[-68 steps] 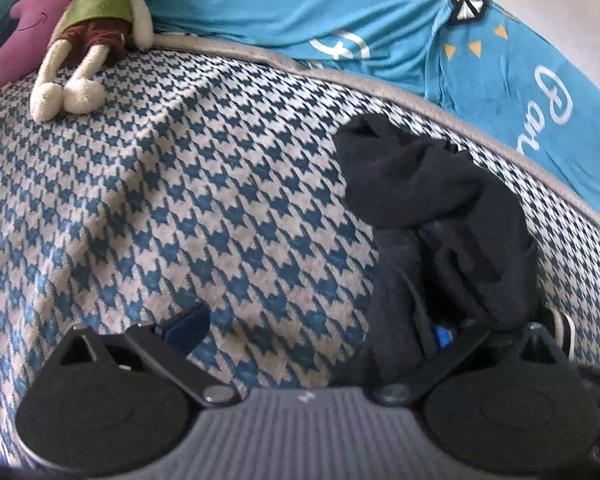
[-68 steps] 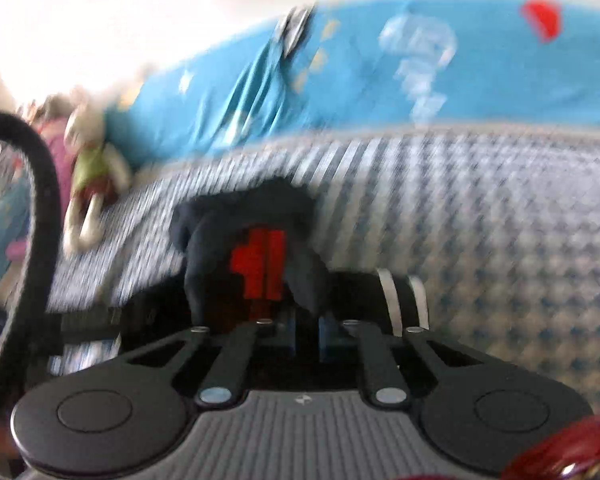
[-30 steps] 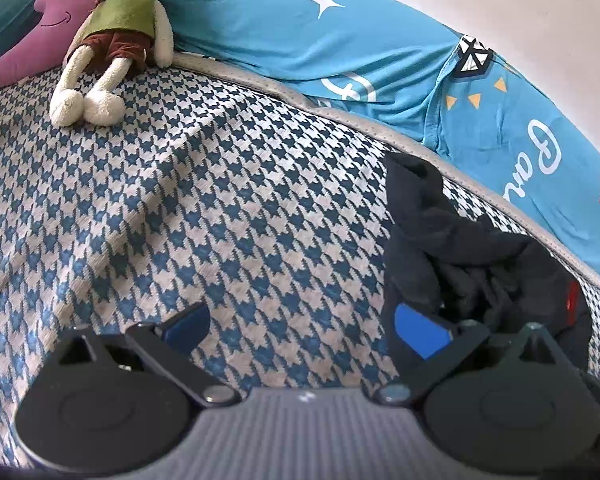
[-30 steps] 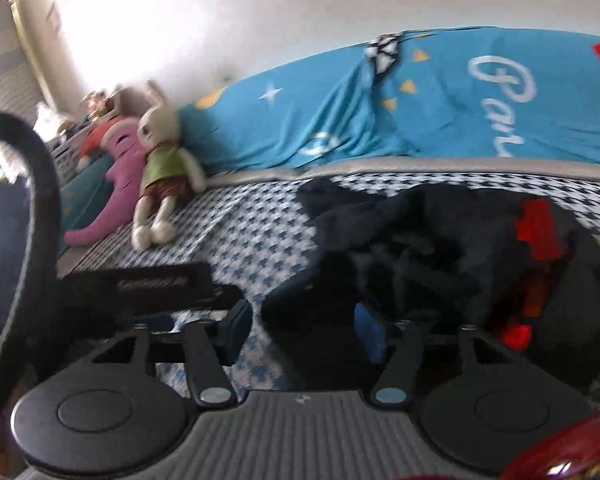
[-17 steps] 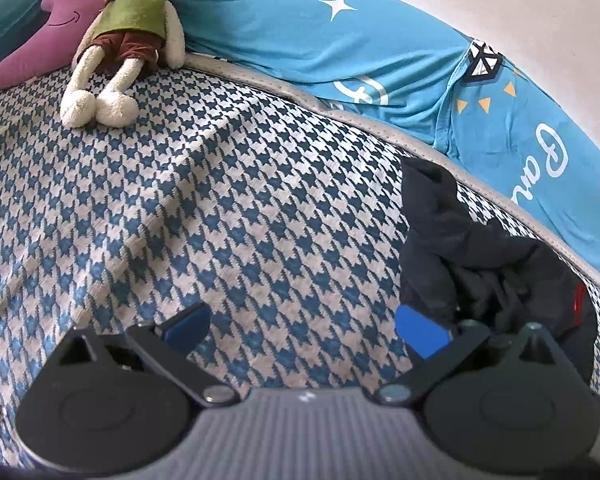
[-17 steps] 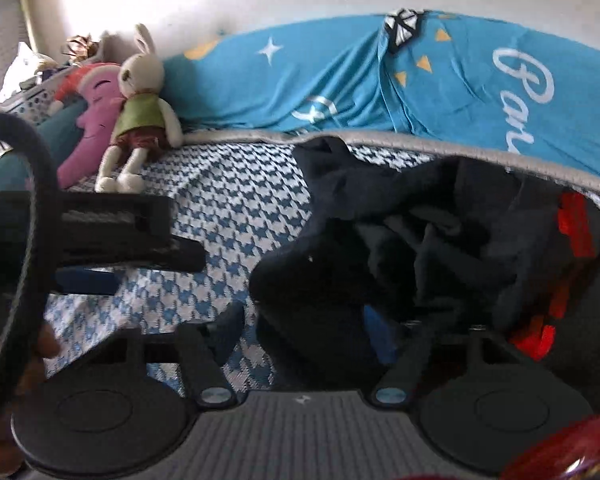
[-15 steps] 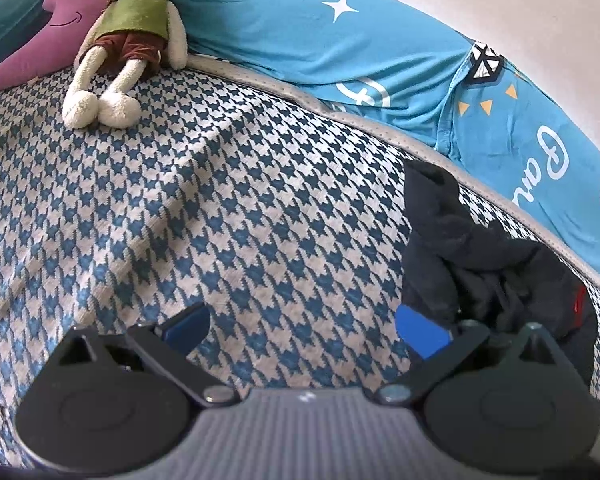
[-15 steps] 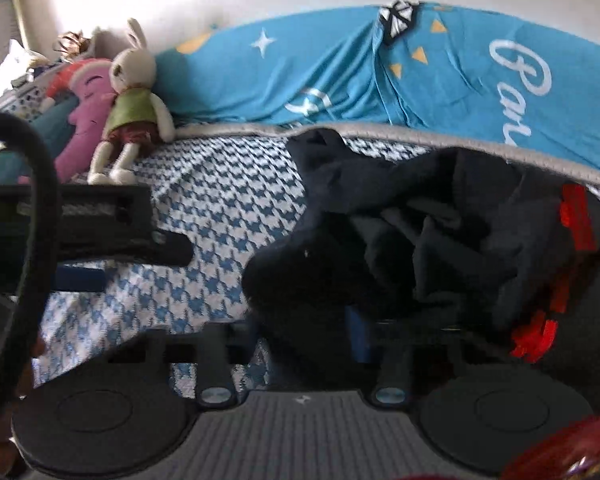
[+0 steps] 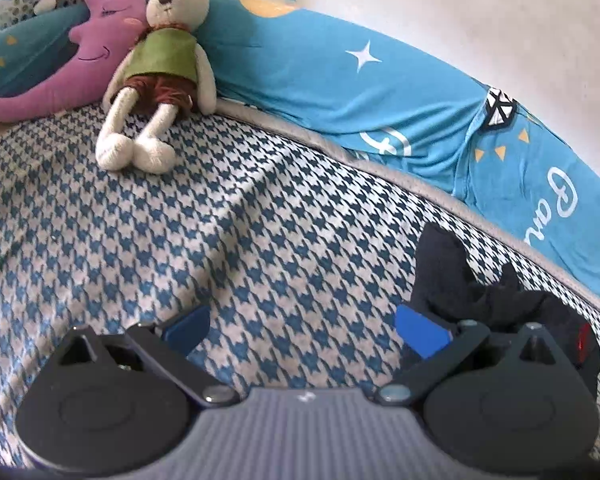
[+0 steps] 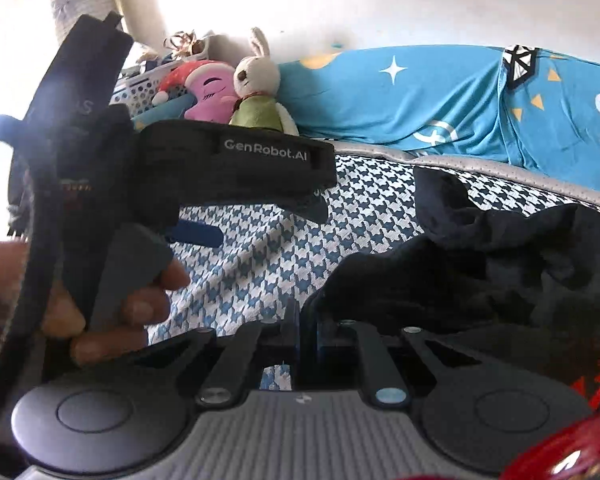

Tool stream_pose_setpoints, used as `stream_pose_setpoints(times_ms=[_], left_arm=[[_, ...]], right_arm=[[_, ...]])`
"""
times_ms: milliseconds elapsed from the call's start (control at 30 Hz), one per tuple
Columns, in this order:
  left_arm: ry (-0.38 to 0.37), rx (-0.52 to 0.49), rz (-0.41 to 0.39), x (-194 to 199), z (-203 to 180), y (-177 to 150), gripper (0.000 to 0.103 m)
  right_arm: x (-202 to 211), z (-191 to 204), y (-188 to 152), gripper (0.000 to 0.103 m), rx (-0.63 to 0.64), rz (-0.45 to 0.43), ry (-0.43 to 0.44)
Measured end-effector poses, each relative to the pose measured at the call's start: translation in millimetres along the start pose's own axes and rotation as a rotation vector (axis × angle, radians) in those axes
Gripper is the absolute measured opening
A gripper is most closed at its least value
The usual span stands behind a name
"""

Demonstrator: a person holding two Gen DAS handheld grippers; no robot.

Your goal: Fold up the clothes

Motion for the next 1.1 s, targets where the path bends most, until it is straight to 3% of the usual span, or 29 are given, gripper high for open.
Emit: stream_pose_setpoints(times_ms=[200, 500, 633, 800, 933, 1100], left_arm=[[-0.004, 0.018, 0.018, -3, 8, -3, 0.103], [-0.012, -0.007, 0.003, 0, 5, -1, 0.103], [-0.016, -0.022, -0.020, 5, 4, 2, 0.103], [-0.035, -0.051, -0.029, 8, -3, 1, 0.103], [-0.065, -0.104, -0.024, 7, -19, -3, 0.103], [-0.124, -0.180, 0.012, 1, -45, -14, 0.103]], right_arm=[[4, 8, -6, 0.010, 0.033, 0.042, 0.114], [14, 46, -27, 0.010, 0.140, 0.152, 0.351], [20, 52, -36, 0.015, 0.171, 0.200, 0.370], [37, 40, -36, 0.034, 0.138, 0.157, 0.306], [57, 22, -32, 0.036, 0.094, 0.098, 0.195], [74, -27, -28, 0.044, -0.028, 0.056, -0.062]])
Point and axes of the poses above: each gripper's, at about its wrist camera, not at the fingertips, and x roughly against the way its jaws point, z to its left, y to its top, the point moved 1 cm from there along -x, roughly the way its jaws point, and after that the axes turned 4 degrees about y, right-handed, at the moved point
